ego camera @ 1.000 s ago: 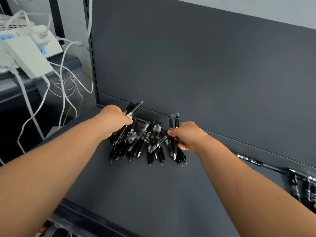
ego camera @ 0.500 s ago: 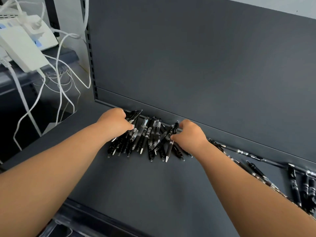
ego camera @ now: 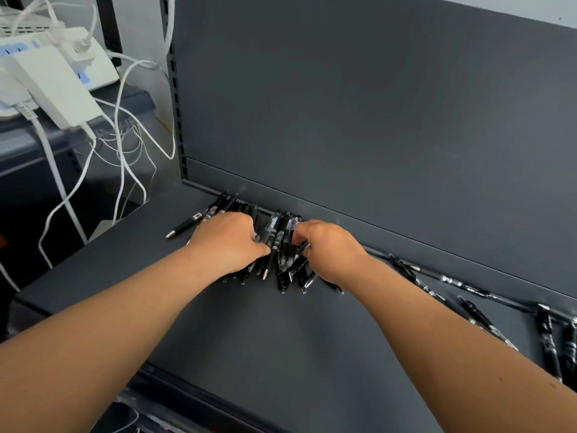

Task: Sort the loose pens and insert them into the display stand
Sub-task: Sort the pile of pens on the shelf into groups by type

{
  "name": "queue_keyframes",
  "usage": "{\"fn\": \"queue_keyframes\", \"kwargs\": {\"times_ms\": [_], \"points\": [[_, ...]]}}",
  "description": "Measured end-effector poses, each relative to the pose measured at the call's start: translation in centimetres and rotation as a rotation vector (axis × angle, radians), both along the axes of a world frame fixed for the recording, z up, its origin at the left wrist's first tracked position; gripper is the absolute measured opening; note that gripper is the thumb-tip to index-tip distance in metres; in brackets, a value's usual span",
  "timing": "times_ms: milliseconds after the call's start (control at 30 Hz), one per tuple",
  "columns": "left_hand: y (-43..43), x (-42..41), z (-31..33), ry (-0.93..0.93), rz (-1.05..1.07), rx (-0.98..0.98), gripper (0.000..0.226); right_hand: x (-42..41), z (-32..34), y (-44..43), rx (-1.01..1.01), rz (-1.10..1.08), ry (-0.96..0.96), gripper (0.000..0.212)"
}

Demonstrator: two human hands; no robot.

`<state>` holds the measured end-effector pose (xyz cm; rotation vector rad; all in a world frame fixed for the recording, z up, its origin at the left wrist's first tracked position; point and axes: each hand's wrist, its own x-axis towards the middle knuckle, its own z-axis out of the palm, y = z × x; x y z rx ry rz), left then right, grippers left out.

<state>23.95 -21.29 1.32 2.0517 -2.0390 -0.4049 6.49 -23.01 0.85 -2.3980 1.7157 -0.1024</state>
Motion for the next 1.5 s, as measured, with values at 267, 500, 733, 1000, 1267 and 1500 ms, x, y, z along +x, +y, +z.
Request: {"fn": "queue_keyframes", "kwargs": {"times_ms": [267,500,733,1000,1267,1500], "points": [[0.2,-0.7,-0.8,0.018,0.019,0.034,0.027,-0.5,0.2,-0.1,0.074,0.019,-0.069,0.037],[-0.7,-0.8,-1.9,0.116,0.070,0.048,0.010,-1.0,0.6,0.0,0.142,0.042,-0.065,0.032],[-0.4,-0.8,-1.7,0.181,0.097,0.060,0.031,-1.2,0.3,0.0,0.143,0.047,-0.011,0.030],[0.1,-0.7,-1.2,0.317,0.117,0.049,0.015,-1.6,0.0,0.2,0.022,0.000,-0.138,0.014],[0.7,-1.0,-0.5,0.545,0.196,-0.024,0.015,-2.5,1.4,0.6,-0.012,-0.149,-0.604,0.009],[2.4,-3.4,1.2,0.951,0.158,-0.004,0.010,-2.8,3.2,2.0,0.164,-0.327,-1.198,0.007]]}}
